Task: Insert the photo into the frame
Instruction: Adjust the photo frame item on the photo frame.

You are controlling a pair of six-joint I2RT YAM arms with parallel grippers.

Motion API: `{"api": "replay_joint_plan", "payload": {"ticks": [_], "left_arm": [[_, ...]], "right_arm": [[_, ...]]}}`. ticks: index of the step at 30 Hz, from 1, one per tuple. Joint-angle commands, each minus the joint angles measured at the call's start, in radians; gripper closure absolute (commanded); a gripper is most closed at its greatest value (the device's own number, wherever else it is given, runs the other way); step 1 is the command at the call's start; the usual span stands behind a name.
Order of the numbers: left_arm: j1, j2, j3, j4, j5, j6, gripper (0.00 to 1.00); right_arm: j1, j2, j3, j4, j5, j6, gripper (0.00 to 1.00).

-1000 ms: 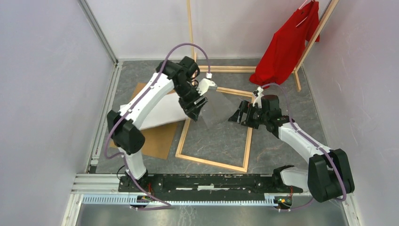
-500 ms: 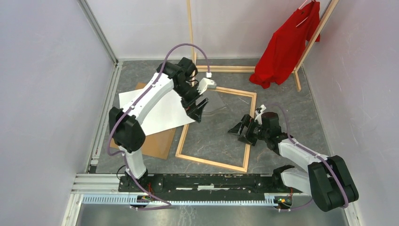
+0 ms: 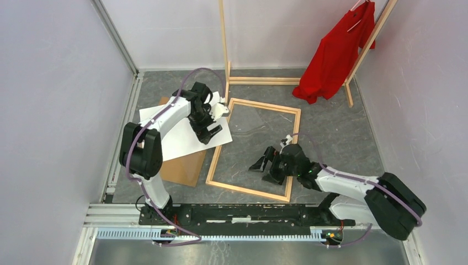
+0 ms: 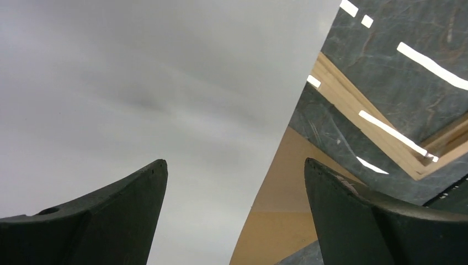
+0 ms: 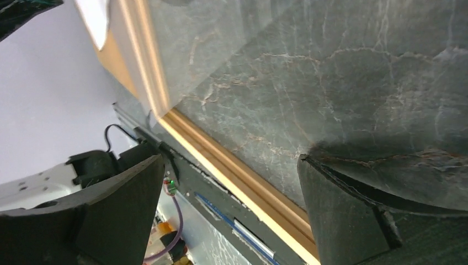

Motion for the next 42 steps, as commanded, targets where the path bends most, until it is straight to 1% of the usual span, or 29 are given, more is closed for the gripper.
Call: {"api": "replay_joint_plan", "payload": {"ticks": [1,5,8,12,16,22,28,30,32,33,35,37,38,40,42], "left_arm": [[-0.003,-0.056,-0.072,0.121,-0.07,0.083,0.0],[0.001,-0.076,-0.102,0.14,-0.061,0.089,0.0],[0.001,-0.084,-0.125,0.16,-0.057,0.092,0.0],[0.001,-0.078,-0.165,0.198,-0.089,0.094,0.01],[0.001,-0.071,-0.196,0.222,-0.114,0.098,0.01],[0.006,-0.063,-0.22,0.232,-0.123,0.11,0.01],[0.01,-0.048,-0.22,0.227,-0.12,0.105,0.02],[0.013,-0.047,-0.212,0.216,-0.117,0.101,0.02],[0.016,-0.047,-0.193,0.194,-0.107,0.096,0.02],[0.02,-0.048,-0.181,0.183,-0.103,0.093,0.02],[0.024,-0.054,-0.159,0.16,-0.091,0.086,0.02],[0.029,-0.065,-0.145,0.139,-0.083,0.081,0.02],[0.031,-0.069,-0.136,0.127,-0.079,0.079,0.02],[0.032,-0.075,-0.119,0.102,-0.073,0.071,0.02],[0.035,-0.083,-0.109,0.08,-0.065,0.065,0.02]], "right_arm": [[0.097,0.11,0.063,0.076,0.165,0.135,0.02],[0.155,0.211,0.068,0.205,0.238,0.218,0.05],[0.178,0.276,0.018,0.392,0.295,0.311,0.09],[0.204,0.374,0.016,0.531,0.333,0.349,0.14],[0.248,0.429,0.011,0.646,0.424,0.383,0.17],[0.286,0.499,0.019,0.74,0.514,0.389,0.17],[0.3,0.516,-0.001,0.842,0.677,0.331,0.19],[0.299,0.528,-0.011,0.905,0.716,0.311,0.2],[0.3,0.548,-0.024,0.983,0.742,0.293,0.24],[0.3,0.557,-0.032,1.032,0.754,0.293,0.26],[0.299,0.59,-0.053,1.145,0.765,0.293,0.36],[0.294,0.629,-0.067,1.279,0.777,0.286,0.48],[0.289,0.646,-0.07,1.347,0.775,0.276,0.55],[0.272,0.669,-0.065,1.41,0.753,0.262,0.7],[0.253,0.673,-0.052,1.435,0.72,0.218,0.79]]}}
